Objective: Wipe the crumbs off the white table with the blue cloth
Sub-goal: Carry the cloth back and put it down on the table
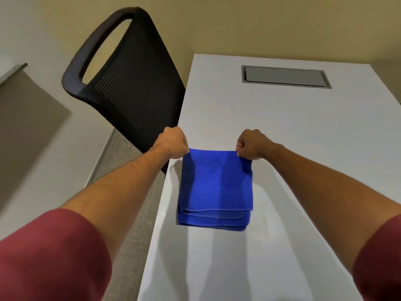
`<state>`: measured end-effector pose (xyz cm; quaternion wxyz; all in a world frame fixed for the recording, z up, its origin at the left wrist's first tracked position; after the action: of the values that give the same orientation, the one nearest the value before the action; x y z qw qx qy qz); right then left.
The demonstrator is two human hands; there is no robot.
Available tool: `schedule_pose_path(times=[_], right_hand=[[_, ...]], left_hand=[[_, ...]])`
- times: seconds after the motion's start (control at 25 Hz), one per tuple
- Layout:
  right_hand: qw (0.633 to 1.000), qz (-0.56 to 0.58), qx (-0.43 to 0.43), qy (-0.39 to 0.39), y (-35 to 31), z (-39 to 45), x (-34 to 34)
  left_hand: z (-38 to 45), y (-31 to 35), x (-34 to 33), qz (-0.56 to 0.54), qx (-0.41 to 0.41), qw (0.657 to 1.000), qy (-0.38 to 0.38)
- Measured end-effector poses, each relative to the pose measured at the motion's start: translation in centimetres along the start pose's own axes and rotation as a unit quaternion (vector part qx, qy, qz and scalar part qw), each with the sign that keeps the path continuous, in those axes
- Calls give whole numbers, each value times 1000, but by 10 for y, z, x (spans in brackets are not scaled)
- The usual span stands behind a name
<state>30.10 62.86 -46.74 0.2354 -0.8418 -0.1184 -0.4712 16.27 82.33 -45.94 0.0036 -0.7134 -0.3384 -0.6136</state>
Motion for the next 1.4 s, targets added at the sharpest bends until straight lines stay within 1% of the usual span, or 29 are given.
schedule_pose_path(times=[0.08, 0.2, 0.28, 0.36, 0.44, 0.56, 0.68, 0.8, 0.92, 1.08, 1.28, 1.4], right_hand=[[999, 27, -5, 34, 5, 20, -10], [996, 31, -4, 89, 4, 29, -21], [992, 29, 6, 123, 5, 25, -28], [988, 33, 26, 147, 7, 14, -32], [988, 51, 45, 136, 9, 1, -36], [994, 58, 59, 75, 14, -21, -51], [996, 45, 72, 11, 24, -42, -70], [995, 43, 82, -24, 34, -62, -85], [994, 22, 109, -21, 37, -77, -89], [983, -70, 168, -6, 35, -89, -96], [978, -105, 178, 24, 30, -98, -101], [971, -153, 180, 47, 23, -104, -104]], left_hand=[[18, -6, -11, 5, 12, 999, 32], [27, -10, -18, 28, 23, 996, 81], [24, -12, -27, 23, 8, 996, 88], [14, -10, -39, 5, -26, 997, 72], [2, -7, -48, -4, -65, 997, 49], [-22, -4, -62, 5, -124, 992, 23], [-47, -10, -75, 0, -147, 989, 10], [-66, -17, -84, -14, -159, 987, -7], [-80, -20, -85, -23, -168, 985, -20], [-93, -21, -90, 8, -180, 982, -56], [-101, -19, -93, 102, -200, 972, -67], [-105, -15, -94, 132, -210, 965, -79]])
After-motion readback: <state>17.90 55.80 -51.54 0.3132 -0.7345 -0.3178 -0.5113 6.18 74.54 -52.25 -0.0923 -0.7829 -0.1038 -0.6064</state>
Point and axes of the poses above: each hand's wrist, its own z-axis towards the middle knuckle, its own x-axis out of the back of the hand, y = z × x, the point moved 5 cm from there along z, towards the middle knuckle, and after that the axes turned 8 degrees about -x, right-handed, at the moved point
